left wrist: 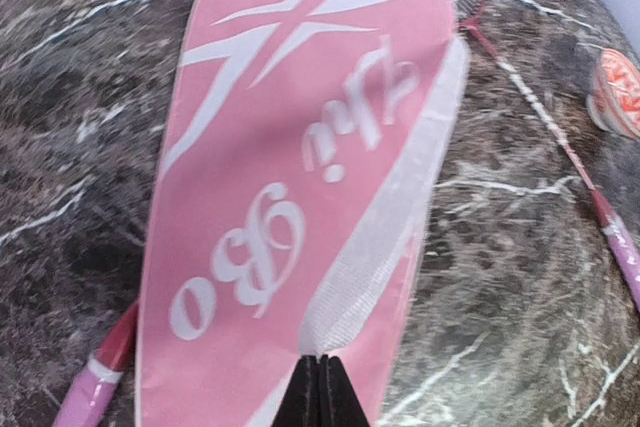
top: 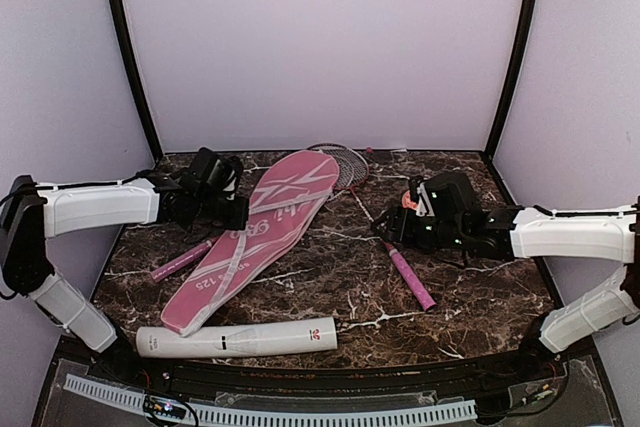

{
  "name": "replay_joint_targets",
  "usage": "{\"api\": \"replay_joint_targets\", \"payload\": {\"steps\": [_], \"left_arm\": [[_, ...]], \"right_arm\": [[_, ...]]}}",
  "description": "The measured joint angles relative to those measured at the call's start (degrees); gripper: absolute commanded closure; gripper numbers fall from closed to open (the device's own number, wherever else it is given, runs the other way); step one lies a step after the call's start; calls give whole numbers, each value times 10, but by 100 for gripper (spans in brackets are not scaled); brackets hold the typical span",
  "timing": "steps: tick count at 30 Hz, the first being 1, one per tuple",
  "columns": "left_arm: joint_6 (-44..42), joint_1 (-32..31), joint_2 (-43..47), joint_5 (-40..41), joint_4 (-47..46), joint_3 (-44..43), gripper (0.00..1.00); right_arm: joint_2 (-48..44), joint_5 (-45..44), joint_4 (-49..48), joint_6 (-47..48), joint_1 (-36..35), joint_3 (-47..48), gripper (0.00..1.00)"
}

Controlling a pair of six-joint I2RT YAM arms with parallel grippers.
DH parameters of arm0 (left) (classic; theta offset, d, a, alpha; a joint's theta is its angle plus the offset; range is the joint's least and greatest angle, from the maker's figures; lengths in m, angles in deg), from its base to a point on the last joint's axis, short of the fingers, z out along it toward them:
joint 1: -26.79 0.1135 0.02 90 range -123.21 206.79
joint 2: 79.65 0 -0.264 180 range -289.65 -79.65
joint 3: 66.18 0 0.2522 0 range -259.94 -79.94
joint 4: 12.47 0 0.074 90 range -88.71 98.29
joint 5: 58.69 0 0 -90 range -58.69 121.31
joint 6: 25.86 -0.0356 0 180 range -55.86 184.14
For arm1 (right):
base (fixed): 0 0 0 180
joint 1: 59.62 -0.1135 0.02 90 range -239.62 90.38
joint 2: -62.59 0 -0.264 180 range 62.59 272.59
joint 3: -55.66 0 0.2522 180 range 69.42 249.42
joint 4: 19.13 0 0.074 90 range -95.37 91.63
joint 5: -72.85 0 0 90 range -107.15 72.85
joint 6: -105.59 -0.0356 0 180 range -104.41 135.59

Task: Pack up the badminton gear
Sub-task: Adjust the carry handle on the racket bag, then open the racket bag at the center of the board.

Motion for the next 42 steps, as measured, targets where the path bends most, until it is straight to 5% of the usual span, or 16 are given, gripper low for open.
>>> {"api": "replay_joint_targets", "payload": {"steps": [6, 9, 13, 22, 32, 42], "left_arm": [[-10, 46, -3, 5, 22, 42, 98], [-19, 54, -7, 7, 28, 50, 74], [-37, 58, -24, 18, 50, 47, 56], [-124, 39, 2, -19, 60, 35, 36], [-220, -44, -83, -18, 89, -30, 47], [-255, -48, -129, 30, 111, -35, 55]], "right_arm": [[1, 0, 0, 0, 0, 0, 28], [1, 0, 0, 0, 0, 0, 28], [1, 0, 1, 0, 0, 0, 28], [0, -1, 4, 0, 0, 0, 28], [0, -1, 4, 0, 0, 0, 28], [-6, -7, 9, 0, 0, 0, 28]]}}
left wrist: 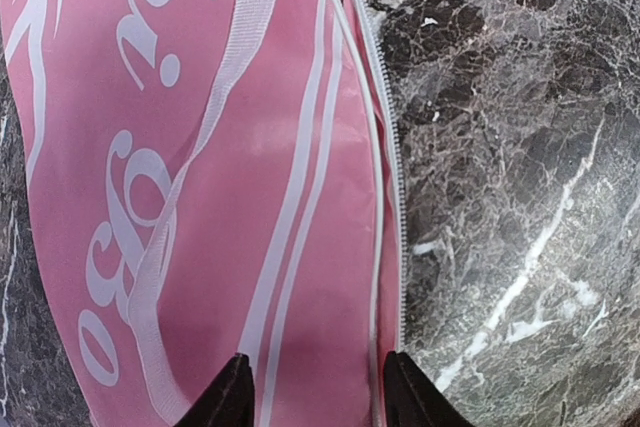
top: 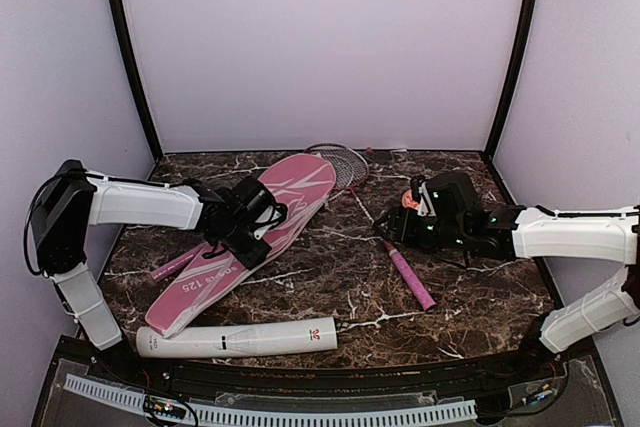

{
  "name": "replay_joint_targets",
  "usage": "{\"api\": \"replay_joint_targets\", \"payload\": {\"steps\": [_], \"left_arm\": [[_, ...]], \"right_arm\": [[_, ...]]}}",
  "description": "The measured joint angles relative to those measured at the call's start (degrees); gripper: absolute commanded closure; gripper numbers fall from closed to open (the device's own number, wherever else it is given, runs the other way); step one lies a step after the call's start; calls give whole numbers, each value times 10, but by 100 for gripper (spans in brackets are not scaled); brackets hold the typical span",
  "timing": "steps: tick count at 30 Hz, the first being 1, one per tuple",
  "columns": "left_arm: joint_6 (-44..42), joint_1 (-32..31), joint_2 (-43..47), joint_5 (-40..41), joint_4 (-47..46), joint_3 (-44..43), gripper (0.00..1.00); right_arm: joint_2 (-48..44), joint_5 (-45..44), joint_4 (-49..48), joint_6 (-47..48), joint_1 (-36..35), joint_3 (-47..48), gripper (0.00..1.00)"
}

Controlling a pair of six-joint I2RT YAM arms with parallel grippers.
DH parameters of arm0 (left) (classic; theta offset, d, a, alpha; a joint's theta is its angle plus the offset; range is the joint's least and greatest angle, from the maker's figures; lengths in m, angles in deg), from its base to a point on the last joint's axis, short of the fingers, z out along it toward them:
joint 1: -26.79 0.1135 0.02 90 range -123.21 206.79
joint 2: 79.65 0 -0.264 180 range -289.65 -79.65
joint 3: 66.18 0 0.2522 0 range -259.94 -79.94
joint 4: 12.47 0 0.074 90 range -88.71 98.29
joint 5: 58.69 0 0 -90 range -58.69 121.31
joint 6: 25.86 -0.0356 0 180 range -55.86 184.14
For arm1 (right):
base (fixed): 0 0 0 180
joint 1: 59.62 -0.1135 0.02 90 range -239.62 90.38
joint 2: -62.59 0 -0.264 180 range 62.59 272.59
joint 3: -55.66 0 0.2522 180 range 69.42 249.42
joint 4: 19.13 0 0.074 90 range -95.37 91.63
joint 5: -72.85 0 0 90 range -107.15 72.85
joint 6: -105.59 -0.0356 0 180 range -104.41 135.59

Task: Pack up the badminton gear
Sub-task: Open the racket bag at the center of the board.

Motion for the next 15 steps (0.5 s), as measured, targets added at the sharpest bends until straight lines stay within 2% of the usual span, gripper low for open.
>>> {"api": "replay_joint_targets", "payload": {"steps": [4, 6, 9, 15], "left_arm": [[-6, 0, -10, 8, 0, -3, 56], [-8, 0, -12, 13, 0, -3, 60], [-10, 0, -18, 17, 0, -3, 75], [-10, 0, -24, 17, 0, -3, 95]], "right_arm": [[0, -1, 2, 0, 0, 0, 28], [0, -2, 3, 0, 0, 0, 28], [0, -2, 4, 0, 0, 0, 28], [0, -2, 5, 0, 0, -1, 28]]}}
